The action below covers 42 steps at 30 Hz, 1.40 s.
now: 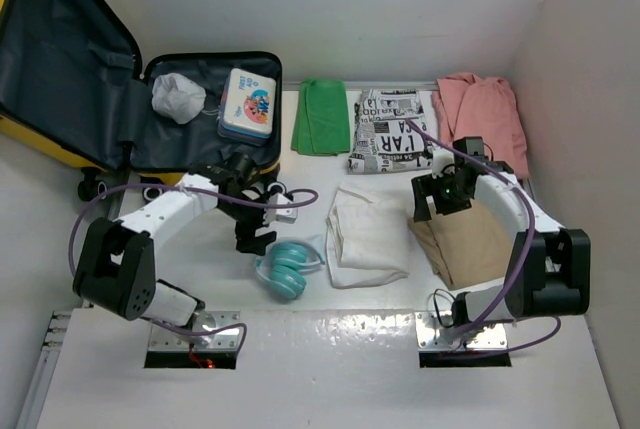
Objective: Pack the luggage
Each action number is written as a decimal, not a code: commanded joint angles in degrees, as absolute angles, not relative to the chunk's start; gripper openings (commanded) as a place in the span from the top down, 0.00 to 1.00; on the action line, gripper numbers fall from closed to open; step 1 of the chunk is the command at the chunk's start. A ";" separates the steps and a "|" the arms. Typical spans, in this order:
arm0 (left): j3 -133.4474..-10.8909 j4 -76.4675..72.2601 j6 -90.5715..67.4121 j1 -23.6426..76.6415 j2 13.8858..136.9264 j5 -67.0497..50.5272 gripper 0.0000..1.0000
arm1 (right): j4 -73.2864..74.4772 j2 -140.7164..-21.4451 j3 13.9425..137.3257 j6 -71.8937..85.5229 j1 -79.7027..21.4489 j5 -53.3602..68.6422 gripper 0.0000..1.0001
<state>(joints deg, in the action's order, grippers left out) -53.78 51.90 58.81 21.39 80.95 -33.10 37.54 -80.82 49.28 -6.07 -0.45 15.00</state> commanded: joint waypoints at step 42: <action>-96.75 45.62 33.76 -9.19 92.26 -30.23 1.00 | 33.14 -88.68 57.38 -5.63 1.93 18.63 0.21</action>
<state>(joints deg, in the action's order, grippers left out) -94.85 42.61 36.18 -3.68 85.65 -31.51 35.29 -87.66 53.41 -6.02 2.11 16.93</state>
